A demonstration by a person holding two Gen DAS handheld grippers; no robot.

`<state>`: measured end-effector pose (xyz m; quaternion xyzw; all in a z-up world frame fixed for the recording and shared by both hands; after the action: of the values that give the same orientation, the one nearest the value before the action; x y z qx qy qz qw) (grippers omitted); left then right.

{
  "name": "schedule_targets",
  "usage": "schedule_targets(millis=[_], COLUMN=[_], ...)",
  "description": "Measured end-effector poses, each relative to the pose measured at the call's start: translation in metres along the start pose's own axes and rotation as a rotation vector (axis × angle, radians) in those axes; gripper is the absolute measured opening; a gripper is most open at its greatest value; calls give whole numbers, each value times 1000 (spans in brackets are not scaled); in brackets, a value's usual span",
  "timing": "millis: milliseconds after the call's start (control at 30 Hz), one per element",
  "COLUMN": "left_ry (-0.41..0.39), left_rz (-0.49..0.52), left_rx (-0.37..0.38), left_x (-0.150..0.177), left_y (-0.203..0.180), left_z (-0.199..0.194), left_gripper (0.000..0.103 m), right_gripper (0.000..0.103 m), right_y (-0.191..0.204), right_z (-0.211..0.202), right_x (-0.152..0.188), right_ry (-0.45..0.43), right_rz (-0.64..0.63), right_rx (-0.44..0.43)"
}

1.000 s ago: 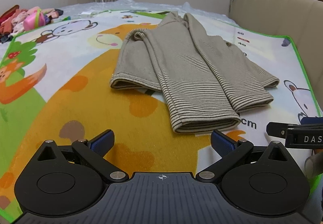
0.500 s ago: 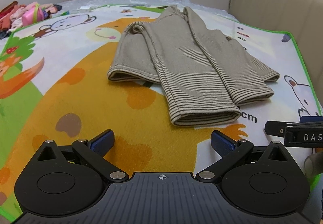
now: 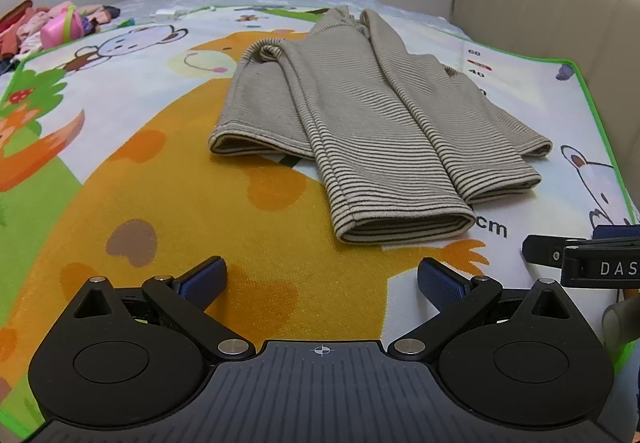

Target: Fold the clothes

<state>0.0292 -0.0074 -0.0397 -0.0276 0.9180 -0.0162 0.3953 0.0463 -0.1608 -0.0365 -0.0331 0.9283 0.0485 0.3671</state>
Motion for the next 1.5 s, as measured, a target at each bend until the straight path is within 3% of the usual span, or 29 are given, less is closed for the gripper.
schedule_targets(millis=[1500], left_ry=[10], left_rz=[-6], left_rx=[8], left_x=[1], left_y=[2], left_z=[1], left_gripper=[103], right_gripper=[103], right_y=[3], right_z=[0], right_x=[1], right_ry=[6], right_rz=[-13], right_rx=[12])
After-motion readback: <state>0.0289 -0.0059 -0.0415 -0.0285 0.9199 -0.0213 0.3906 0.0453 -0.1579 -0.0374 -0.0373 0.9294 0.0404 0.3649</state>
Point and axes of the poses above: each gripper's, at about its wrist camera, not at the fingertips, and z roughly the way its jaws point, y to its left, x to its underside, the point moved 4 cm from there along z, roughly the way its jaws point, and after that the axes turned 4 degrees about -x, right-handed, at the moved point
